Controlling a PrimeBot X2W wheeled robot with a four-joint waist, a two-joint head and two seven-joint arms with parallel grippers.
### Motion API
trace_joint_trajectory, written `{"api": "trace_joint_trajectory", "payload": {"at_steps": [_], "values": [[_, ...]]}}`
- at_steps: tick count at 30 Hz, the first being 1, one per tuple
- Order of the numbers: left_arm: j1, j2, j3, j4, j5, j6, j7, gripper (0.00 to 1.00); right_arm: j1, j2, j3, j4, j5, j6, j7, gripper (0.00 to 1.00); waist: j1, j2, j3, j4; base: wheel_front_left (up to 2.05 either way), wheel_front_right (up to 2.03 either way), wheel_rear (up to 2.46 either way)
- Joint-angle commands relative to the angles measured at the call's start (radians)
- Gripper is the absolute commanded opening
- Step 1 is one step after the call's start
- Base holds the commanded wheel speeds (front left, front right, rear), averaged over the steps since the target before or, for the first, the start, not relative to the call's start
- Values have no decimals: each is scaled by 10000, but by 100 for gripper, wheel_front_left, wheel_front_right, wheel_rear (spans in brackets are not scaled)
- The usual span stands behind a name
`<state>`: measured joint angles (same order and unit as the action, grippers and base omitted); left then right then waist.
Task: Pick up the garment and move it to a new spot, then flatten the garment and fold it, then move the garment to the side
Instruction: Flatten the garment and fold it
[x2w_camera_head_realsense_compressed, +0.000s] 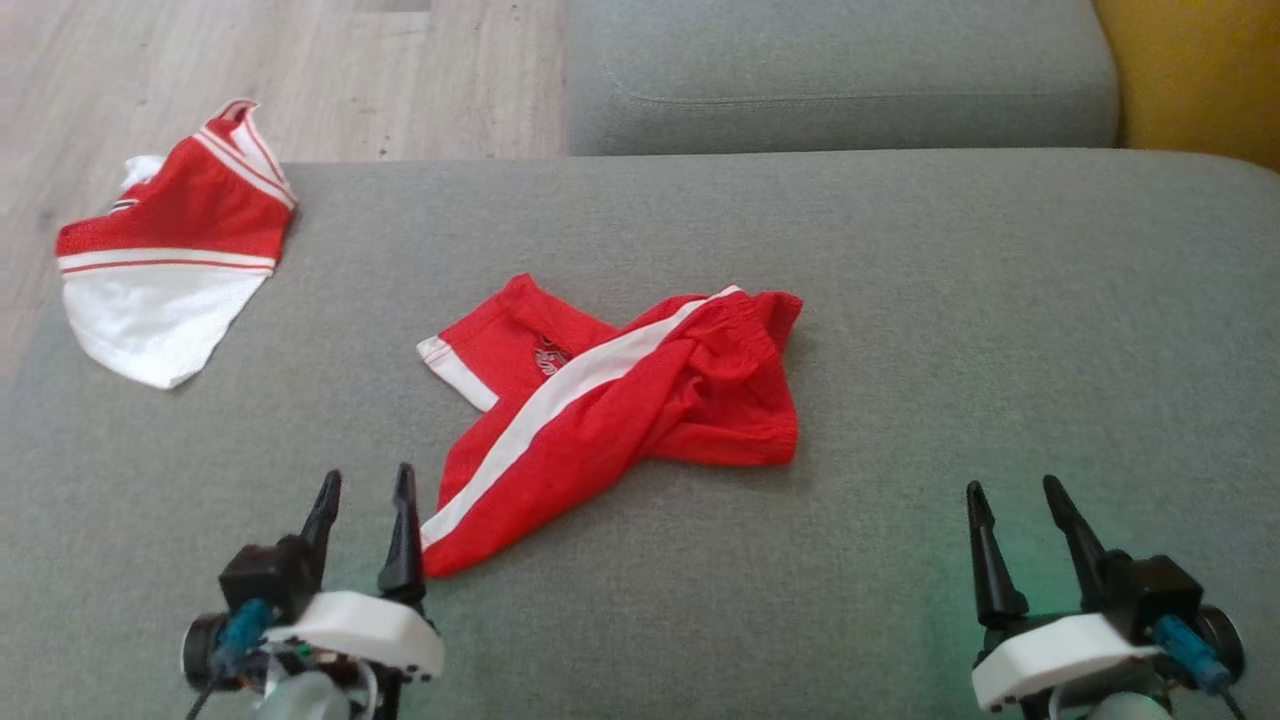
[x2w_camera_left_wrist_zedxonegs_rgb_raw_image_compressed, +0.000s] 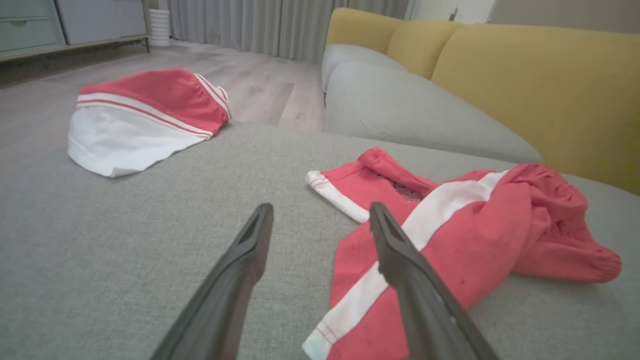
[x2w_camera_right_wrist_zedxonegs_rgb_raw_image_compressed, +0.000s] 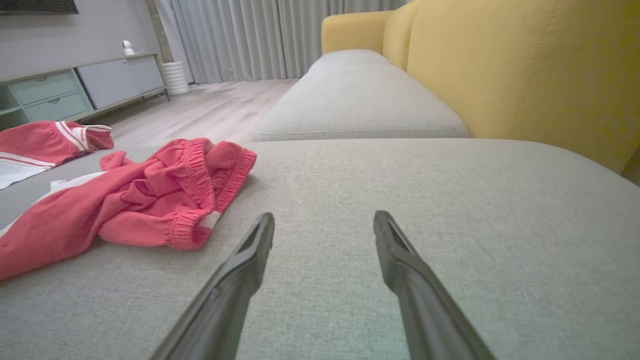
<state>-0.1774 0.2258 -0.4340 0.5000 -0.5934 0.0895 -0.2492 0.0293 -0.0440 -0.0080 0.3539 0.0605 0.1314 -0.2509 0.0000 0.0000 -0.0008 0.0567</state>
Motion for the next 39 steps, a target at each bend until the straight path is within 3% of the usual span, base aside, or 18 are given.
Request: {"api": "trace_joint_trajectory", "payload": {"at_steps": [1,9,16,22,31,32,33,34,35,39], "values": [[-253,42,456,-503,245,99,-119,100,-521,-62,321,-228,84,-7,-109,100,0,0,-15,125,0,0,0],[343,-329,588,-1802,1098,287,-124,100,-1906,-62,1090,276,432,-7,245,100,0,0,94,591,0,0,0],[804,-459,430,-2672,1475,281,-125,100,-3832,-62,1743,1476,623,-7,1639,100,0,0,320,1216,0,0,0],[972,-494,287,-2953,1540,311,-121,100,-4808,-62,1772,2893,510,-7,2585,100,0,0,447,1839,0,0,0],[965,-339,378,-3180,1538,457,-95,100,-5727,-62,1678,4711,682,-7,2682,100,0,0,607,2210,0,0,0],[963,-324,384,-3192,1531,469,-87,100,-5821,-62,1731,4863,742,-7,2648,79,0,0,620,2215,0,0,0],[960,-311,393,-3199,1525,483,-81,100,-5908,-62,1811,4994,834,-7,2601,43,0,0,630,2212,0,0,0],[957,-299,402,-3203,1517,497,-76,100,-5996,-62,1926,5069,976,-7,2495,29,0,0,638,2201,0,0,0],[960,-287,415,-3203,1508,514,-73,100,-6077,-62,2011,5142,1105,-7,2392,0,0,0,634,2175,0,0,0],[989,-236,450,-3196,1490,567,-61,100,-6243,-62,2330,5289,1537,-7,2072,0,0,0,581,2059,0,0,0]]}}
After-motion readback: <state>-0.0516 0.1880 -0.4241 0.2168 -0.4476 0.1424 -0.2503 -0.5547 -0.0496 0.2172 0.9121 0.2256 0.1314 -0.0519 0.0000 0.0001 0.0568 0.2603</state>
